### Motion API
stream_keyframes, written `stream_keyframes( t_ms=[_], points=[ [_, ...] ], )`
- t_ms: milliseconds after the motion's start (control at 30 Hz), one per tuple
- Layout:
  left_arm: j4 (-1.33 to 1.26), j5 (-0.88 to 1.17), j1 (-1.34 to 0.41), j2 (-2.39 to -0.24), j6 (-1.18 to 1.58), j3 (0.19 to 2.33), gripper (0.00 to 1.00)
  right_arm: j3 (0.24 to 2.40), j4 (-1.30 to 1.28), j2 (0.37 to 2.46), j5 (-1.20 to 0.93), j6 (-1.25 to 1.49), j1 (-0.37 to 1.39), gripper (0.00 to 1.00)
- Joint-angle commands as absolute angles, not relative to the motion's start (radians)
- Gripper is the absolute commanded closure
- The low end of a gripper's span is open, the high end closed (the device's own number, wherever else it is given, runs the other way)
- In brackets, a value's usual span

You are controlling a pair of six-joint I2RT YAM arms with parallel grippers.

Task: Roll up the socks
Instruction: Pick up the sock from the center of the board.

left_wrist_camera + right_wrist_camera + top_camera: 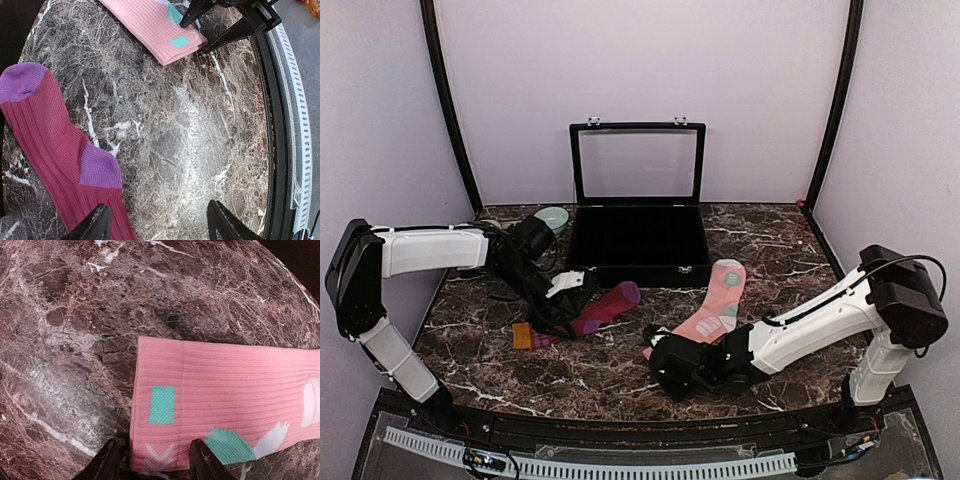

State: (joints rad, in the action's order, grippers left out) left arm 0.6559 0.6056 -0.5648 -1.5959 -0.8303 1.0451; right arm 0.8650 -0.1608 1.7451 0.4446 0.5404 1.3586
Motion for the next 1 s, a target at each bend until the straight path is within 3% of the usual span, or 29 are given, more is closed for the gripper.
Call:
stream_keyframes(
  t_ms=[0,233,400,700,967],
  points=[
    [0.677,0.626,-0.566,-1.578,-0.822,1.077,0.32,0.843,-0.146,1.774,0.417,0.552,1.351,0.57],
    [0.684,0.594,-0.645,-1.596,-0.874,1.07,0.31,0.803,-0.106,1.741,0.322,0.569,1.309,0.84],
    [0.646,0.546,-0.749,-1.612,-0.908,1.067,0.31,0.767,-0.071,1.701,0.233,0.581,1.274,0.92],
    [0.607,0.522,-0.863,-1.746,-0.929,1.197,0.34,0.679,0.0,1.629,0.066,0.626,1.216,0.93],
    [0.559,0.566,-0.913,-1.822,-0.921,1.27,0.49,0.626,0.046,1.601,-0.044,0.652,1.16,0.93]
  ],
)
